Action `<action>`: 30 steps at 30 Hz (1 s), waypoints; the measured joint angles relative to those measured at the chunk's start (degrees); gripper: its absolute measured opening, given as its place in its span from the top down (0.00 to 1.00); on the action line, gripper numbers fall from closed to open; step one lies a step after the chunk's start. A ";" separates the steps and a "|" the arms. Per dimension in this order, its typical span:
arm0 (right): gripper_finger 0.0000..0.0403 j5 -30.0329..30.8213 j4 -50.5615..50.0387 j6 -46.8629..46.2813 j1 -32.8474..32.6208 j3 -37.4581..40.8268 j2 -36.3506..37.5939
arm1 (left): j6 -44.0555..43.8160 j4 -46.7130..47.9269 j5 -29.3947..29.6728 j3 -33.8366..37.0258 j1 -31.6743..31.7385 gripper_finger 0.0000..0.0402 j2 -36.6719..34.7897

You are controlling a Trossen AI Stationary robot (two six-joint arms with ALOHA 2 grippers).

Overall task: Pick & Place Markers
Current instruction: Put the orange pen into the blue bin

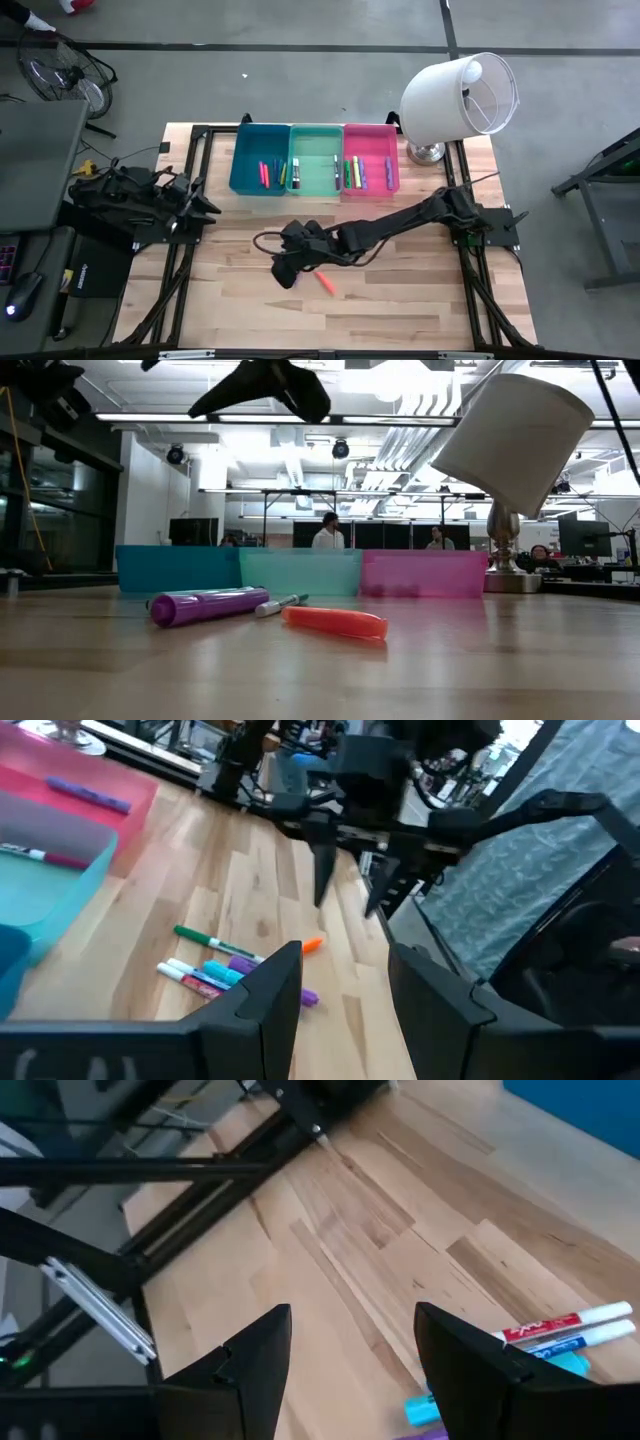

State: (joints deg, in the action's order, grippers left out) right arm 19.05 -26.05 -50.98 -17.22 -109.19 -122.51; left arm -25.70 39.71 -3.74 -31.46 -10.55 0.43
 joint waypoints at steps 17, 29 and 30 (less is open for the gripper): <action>0.64 -12.42 -23.35 -5.64 0.45 -12.87 -8.45 | 0.13 -0.12 -1.47 -0.13 0.01 0.63 -0.02; 0.64 -20.10 -37.06 -12.07 0.32 -12.85 -8.47 | 0.01 -0.12 -1.47 -0.13 0.00 0.63 -0.02; 0.64 -20.09 -37.09 -12.20 0.32 -12.85 -8.47 | 0.02 -0.12 -1.47 -0.13 0.02 0.63 -0.02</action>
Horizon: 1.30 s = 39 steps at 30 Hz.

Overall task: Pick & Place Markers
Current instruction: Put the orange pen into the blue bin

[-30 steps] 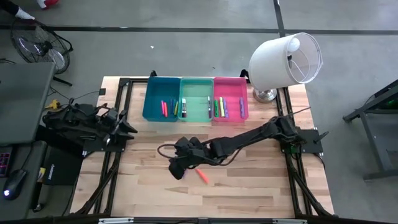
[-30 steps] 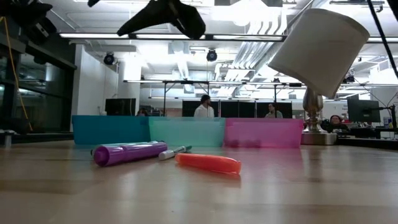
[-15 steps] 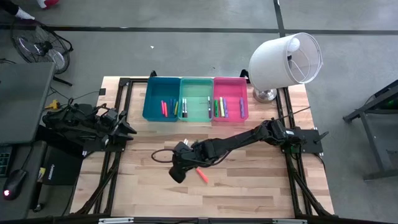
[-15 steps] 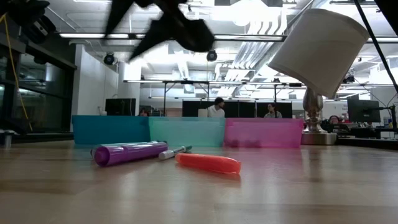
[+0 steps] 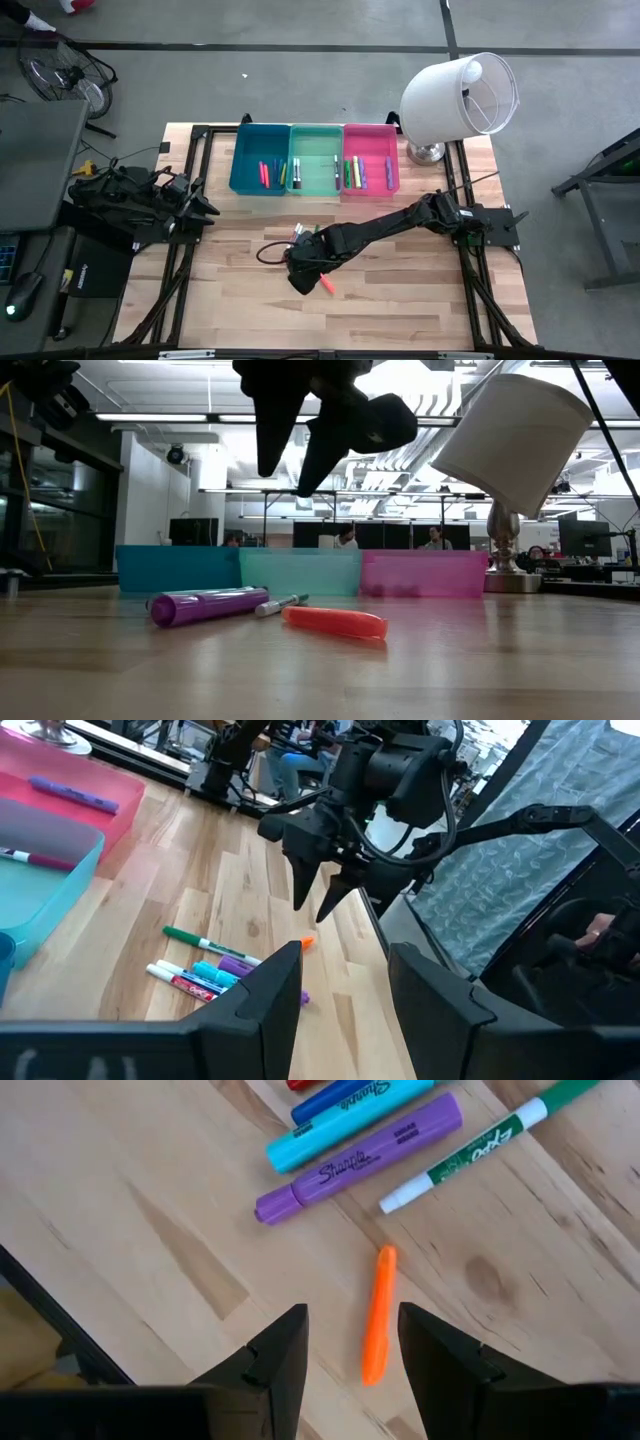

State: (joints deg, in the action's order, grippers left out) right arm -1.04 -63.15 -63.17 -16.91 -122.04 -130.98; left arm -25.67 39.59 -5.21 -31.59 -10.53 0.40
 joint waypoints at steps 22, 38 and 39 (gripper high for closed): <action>0.43 1.21 -1.08 -5.13 -2.16 0.04 -0.66 | -0.07 -0.02 -0.29 0.00 -0.01 0.63 0.00; 0.37 -0.94 -3.46 -4.29 -2.21 0.07 -6.31 | -0.74 0.01 -0.24 0.00 -0.02 0.63 0.00; 0.37 -0.29 -3.66 -4.18 -2.21 0.07 -6.32 | -0.74 0.01 -0.07 0.00 0.01 0.63 0.00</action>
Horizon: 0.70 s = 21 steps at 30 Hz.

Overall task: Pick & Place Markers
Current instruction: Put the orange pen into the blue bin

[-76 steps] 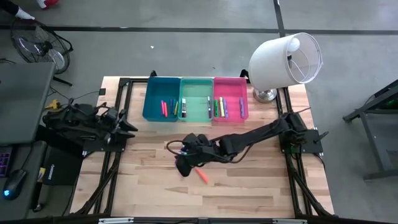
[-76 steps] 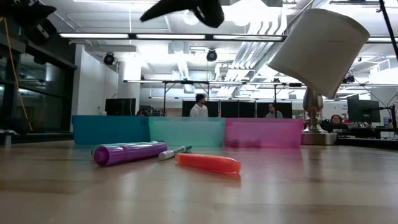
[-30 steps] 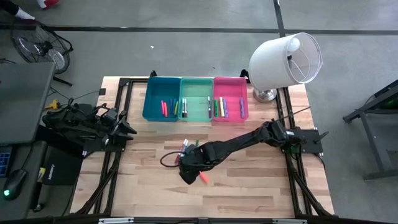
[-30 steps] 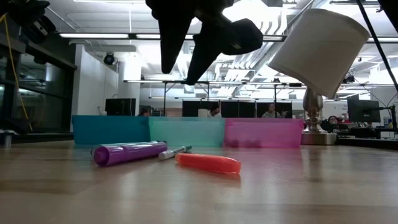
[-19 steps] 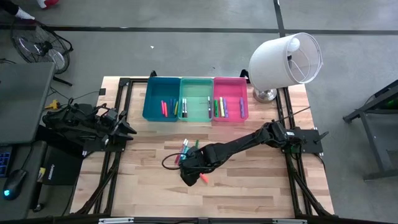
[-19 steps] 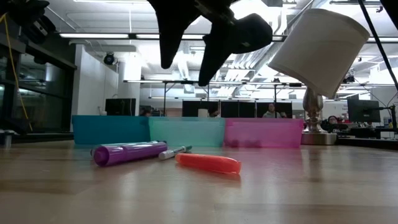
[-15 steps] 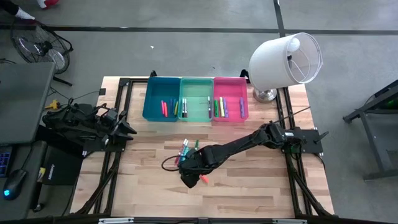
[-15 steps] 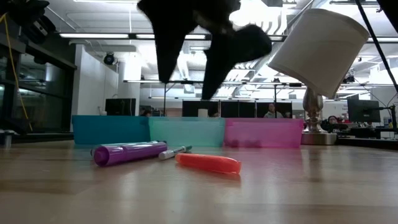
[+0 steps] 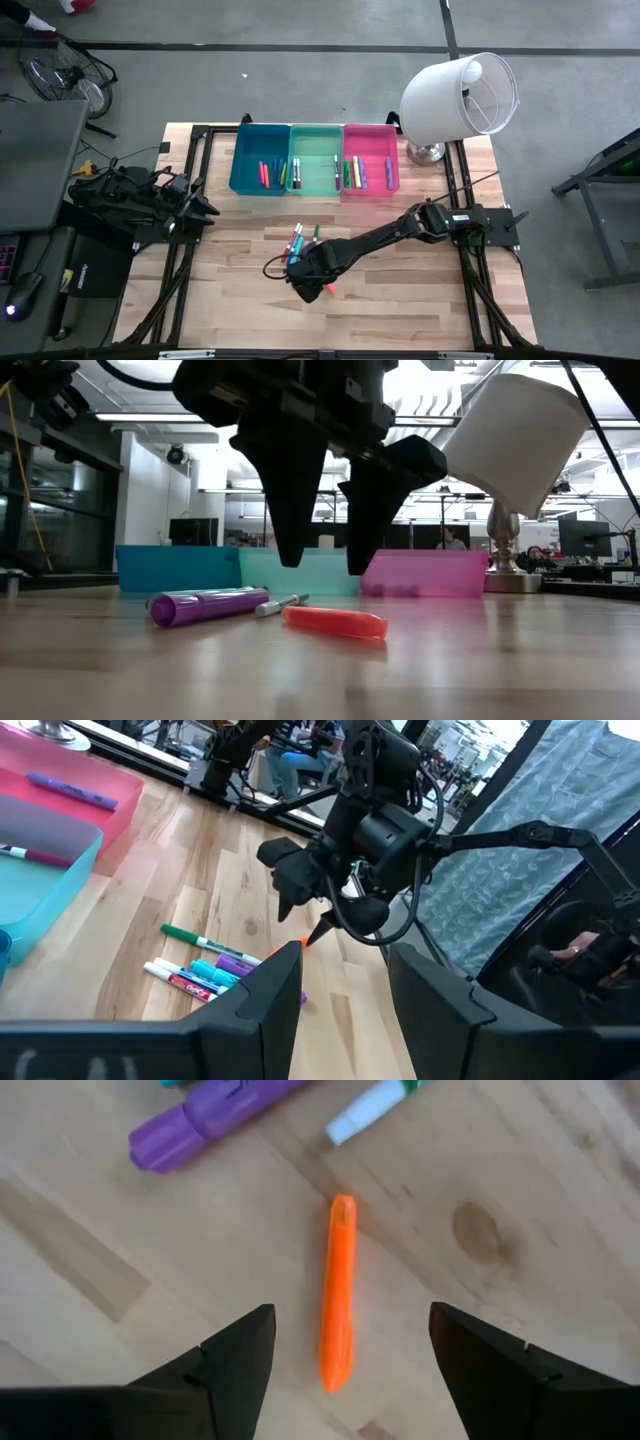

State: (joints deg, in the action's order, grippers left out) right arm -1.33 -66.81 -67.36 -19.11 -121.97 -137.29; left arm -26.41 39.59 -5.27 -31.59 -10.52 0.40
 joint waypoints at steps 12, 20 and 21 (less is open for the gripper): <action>0.37 2.11 0.20 2.80 -0.20 0.00 -1.29 | -0.17 0.00 0.91 0.00 -0.01 0.63 -0.01; 0.37 1.39 0.06 2.76 -0.46 0.00 -3.77 | -0.44 0.02 1.38 0.00 0.00 0.63 0.00; 0.37 1.54 -0.03 2.76 -0.44 0.00 -4.05 | -0.46 0.02 1.49 0.00 0.00 0.63 0.00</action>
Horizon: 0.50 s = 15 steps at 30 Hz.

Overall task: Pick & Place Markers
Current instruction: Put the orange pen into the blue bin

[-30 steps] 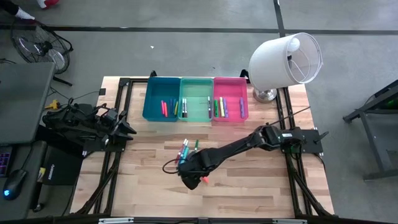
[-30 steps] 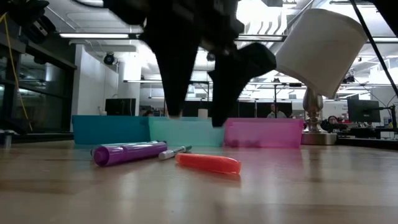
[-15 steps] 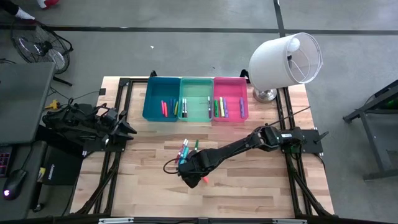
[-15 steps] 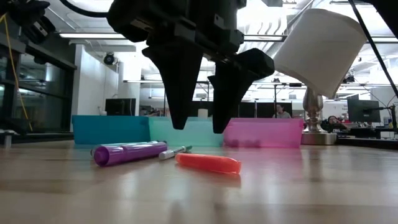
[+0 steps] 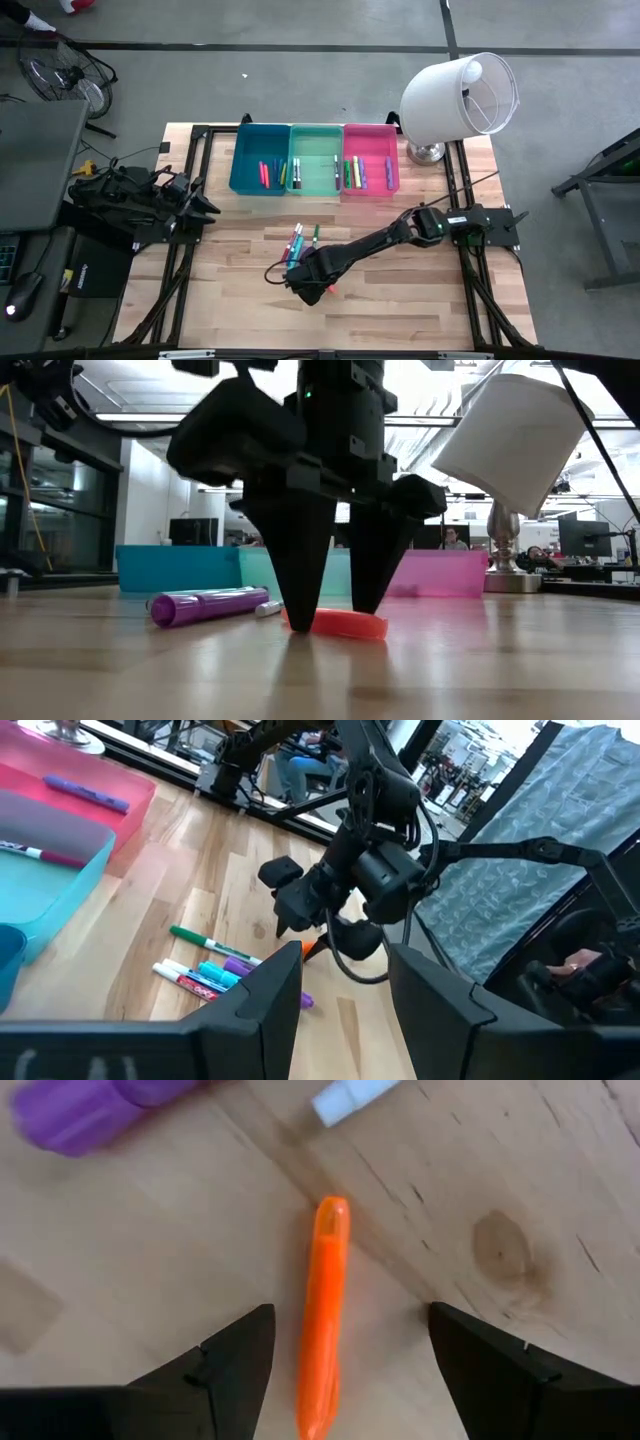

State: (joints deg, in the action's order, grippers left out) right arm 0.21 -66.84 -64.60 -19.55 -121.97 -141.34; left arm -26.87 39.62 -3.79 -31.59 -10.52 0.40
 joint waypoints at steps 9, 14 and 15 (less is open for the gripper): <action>0.37 1.18 -0.91 0.34 -0.49 -0.34 -1.92 | -0.13 1.46 1.00 0.00 0.00 0.63 0.00; 0.37 3.78 -3.39 0.28 -0.87 -0.35 -2.05 | -0.13 1.38 1.63 0.00 0.00 0.63 -0.01; 0.37 3.97 -3.73 0.35 -0.90 -0.35 -2.07 | -0.13 1.36 1.74 0.00 0.00 0.63 0.00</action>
State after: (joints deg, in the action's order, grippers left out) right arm 4.18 -70.58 -64.25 -20.45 -122.32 -143.41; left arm -27.00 40.97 -2.04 -31.59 -10.52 0.40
